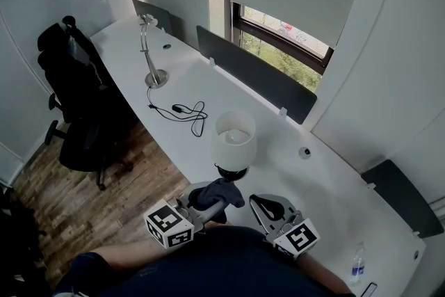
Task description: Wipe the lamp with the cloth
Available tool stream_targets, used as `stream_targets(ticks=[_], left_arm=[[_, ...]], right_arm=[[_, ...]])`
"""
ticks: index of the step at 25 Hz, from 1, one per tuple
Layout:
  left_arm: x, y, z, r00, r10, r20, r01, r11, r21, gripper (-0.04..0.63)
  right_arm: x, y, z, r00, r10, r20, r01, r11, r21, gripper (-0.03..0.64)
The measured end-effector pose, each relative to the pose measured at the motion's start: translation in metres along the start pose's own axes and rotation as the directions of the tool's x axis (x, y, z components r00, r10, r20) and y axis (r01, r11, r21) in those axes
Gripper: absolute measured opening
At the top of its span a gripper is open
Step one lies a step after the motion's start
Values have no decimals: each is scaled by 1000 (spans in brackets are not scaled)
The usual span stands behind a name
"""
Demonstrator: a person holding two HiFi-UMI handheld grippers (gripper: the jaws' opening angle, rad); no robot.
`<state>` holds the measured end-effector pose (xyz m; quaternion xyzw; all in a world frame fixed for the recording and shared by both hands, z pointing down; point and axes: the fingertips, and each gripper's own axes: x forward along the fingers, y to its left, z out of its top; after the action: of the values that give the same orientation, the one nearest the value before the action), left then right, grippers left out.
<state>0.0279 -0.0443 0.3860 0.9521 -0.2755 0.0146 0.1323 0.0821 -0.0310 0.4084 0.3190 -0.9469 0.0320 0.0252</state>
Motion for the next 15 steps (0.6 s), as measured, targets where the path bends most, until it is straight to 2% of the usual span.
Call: stream_targets(ticks=[15], left_arm=[[0, 0, -3, 1000, -3, -9, 3, 1000, -2, 132]], right_arm=[[4, 4, -2, 1000, 10, -4, -10, 1000, 11, 11]])
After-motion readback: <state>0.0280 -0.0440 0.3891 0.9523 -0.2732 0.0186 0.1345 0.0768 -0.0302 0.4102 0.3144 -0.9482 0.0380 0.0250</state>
